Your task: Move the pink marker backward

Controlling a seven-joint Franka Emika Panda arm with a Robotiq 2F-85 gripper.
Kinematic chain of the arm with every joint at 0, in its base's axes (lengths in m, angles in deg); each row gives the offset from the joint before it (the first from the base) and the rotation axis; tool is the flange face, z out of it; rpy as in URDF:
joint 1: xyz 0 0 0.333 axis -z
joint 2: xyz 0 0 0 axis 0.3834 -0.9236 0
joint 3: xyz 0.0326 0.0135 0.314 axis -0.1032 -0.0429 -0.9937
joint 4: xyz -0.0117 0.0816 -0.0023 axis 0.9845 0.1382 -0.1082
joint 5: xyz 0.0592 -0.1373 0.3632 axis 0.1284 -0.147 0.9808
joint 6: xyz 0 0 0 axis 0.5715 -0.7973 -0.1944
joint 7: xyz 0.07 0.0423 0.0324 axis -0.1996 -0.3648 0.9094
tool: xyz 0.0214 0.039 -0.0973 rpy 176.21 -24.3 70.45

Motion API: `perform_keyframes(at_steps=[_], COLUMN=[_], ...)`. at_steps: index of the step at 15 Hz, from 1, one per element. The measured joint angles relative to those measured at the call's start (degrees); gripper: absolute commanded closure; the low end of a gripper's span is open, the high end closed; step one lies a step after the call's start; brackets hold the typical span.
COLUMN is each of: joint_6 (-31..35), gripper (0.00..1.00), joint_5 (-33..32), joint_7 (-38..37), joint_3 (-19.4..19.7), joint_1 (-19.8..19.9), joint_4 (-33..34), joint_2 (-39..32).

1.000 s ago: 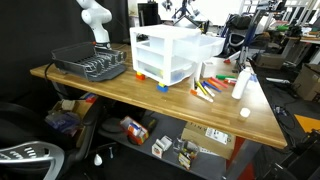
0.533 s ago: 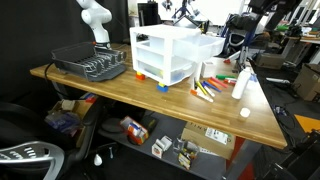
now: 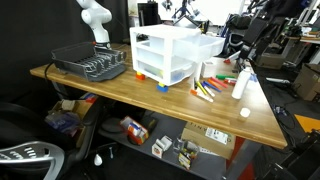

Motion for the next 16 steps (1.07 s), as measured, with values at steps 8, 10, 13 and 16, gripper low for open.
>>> perform_keyframes(at_steps=[8, 10, 13, 16], joint_6=[2.2, 7.4, 17.1, 24.8], gripper=[0.0, 0.0, 0.0, 0.0], joint_5=[0.1, 0.1, 0.2, 0.4], joint_7=[0.4, 3.4, 10.6, 16.4], joint_3=[0.4, 1.6, 4.1, 5.2], joint_1=[-0.1, -0.1, -0.6, -1.8], joint_4=[-0.9, -2.4, -3.2, -2.7], joint_2=[-1.5, -4.9, -13.3, -22.4])
